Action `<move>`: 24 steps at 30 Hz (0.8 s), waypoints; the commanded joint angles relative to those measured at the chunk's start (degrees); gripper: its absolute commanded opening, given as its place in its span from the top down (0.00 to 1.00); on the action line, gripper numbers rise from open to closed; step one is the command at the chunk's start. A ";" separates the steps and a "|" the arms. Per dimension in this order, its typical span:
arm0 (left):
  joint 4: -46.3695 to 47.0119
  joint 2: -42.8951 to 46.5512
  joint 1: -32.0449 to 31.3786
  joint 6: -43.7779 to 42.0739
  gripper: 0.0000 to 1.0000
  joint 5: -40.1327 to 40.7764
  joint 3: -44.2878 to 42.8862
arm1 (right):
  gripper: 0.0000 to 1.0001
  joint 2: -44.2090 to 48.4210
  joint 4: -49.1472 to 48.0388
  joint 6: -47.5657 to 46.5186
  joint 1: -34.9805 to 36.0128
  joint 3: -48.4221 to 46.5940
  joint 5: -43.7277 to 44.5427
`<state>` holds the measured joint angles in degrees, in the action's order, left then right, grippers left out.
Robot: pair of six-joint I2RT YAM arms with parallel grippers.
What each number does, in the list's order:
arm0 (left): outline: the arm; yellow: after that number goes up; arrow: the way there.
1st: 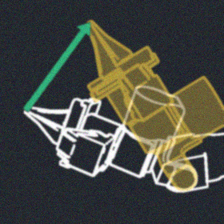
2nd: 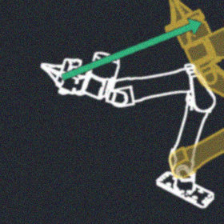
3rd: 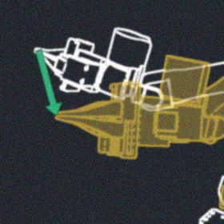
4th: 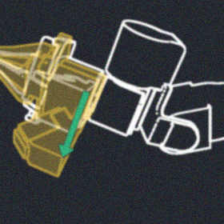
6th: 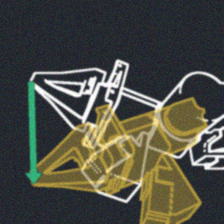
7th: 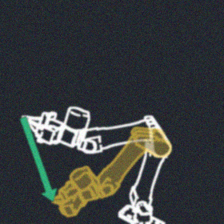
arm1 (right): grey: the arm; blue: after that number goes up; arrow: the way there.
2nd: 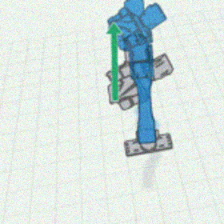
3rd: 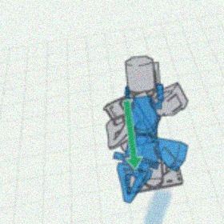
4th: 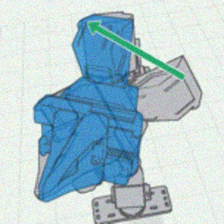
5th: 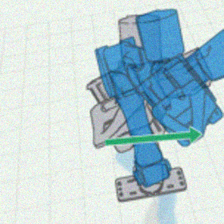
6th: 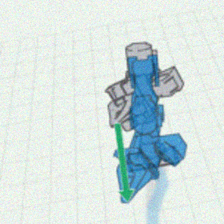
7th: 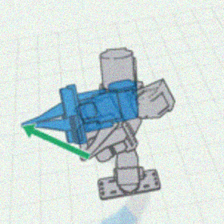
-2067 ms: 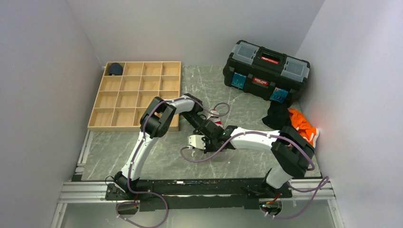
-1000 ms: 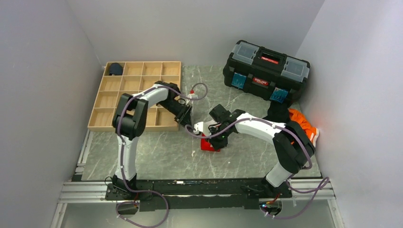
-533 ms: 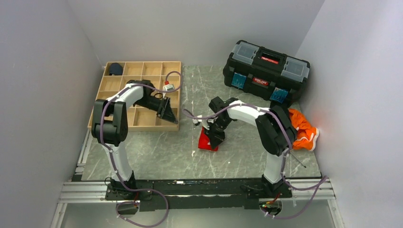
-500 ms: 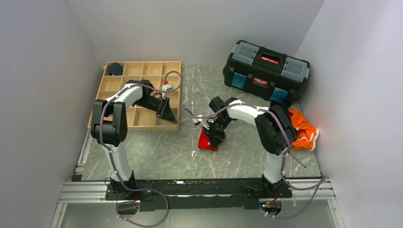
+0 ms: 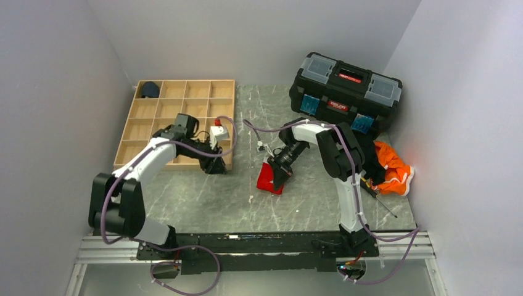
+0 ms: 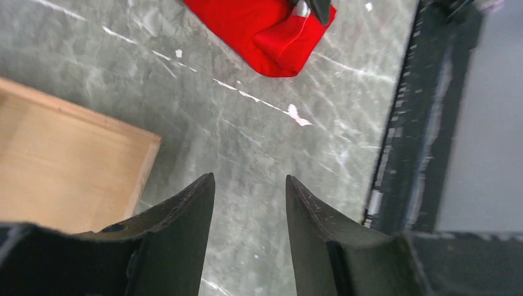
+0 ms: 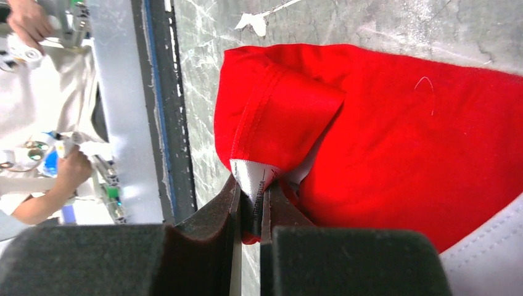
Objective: Roll the underwear
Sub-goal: Roll the underwear to the center of the board.
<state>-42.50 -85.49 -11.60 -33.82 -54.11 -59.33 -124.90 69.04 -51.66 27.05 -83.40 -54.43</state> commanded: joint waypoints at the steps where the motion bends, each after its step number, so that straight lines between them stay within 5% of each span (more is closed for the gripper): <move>1: 15.83 7.52 -8.31 0.98 0.48 12.48 6.10 | 1.00 -3.18 3.69 -5.23 -0.84 -2.82 -4.15; 12: 24.81 0.86 -31.66 -1.72 0.36 26.39 2.02 | 1.00 -7.74 7.60 -7.23 -0.77 -5.86 -5.15; 18: 26.22 -4.47 -36.52 -2.52 0.24 29.26 -0.74 | 1.00 -7.81 7.09 -6.71 -0.77 -5.39 -5.00; 24: 28.06 -7.27 -38.38 -2.65 0.24 32.12 -0.04 | 1.00 -7.99 6.81 -6.26 -0.81 -5.39 -4.72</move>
<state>-17.41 -91.44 -49.17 -35.44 -24.77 -57.91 -131.81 77.32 -55.75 26.15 -88.03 -58.92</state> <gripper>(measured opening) 0.766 0.095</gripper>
